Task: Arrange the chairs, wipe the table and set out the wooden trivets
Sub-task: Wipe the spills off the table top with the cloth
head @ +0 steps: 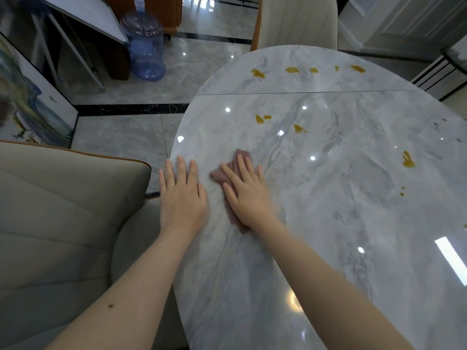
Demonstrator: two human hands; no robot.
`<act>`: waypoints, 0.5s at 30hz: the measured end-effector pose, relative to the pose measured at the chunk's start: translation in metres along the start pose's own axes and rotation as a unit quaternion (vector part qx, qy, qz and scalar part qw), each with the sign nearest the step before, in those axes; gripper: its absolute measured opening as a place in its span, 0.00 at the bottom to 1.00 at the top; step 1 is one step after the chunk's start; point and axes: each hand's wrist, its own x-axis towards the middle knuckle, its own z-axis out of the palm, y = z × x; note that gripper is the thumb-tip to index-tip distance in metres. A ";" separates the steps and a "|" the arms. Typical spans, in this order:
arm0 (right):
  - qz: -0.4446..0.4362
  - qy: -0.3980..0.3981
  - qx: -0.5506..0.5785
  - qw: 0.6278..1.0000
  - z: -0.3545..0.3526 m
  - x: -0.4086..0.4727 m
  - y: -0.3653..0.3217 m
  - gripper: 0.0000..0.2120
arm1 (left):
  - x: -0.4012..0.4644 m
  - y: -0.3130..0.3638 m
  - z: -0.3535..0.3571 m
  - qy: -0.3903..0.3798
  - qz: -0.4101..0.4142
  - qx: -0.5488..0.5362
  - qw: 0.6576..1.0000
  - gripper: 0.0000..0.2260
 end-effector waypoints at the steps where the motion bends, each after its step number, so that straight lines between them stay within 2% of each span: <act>1: -0.024 -0.009 0.007 1.000 -0.002 -0.015 0.004 0.24 | 0.000 -0.001 -0.001 -0.004 0.000 -0.015 1.000 0.27; 4: -0.022 -0.024 0.019 0.999 -0.012 -0.037 0.040 0.24 | 0.001 -0.005 -0.007 -0.008 -0.018 -0.091 0.996 0.29; 7: 0.109 0.013 0.009 0.994 -0.026 -0.026 0.082 0.26 | 0.008 0.003 -0.008 0.014 -0.029 -0.081 0.996 0.26; 9: 0.176 0.034 0.005 0.984 -0.029 -0.019 0.090 0.27 | 0.018 0.016 -0.007 0.018 0.006 -0.057 0.998 0.24; 13: 0.194 0.025 -0.002 0.981 -0.019 -0.015 0.082 0.29 | 0.062 0.047 0.000 0.008 0.071 -0.071 0.995 0.26; 15: 0.222 0.029 -0.025 0.974 -0.016 -0.005 0.093 0.30 | 0.089 0.057 0.005 0.014 0.089 -0.061 0.994 0.24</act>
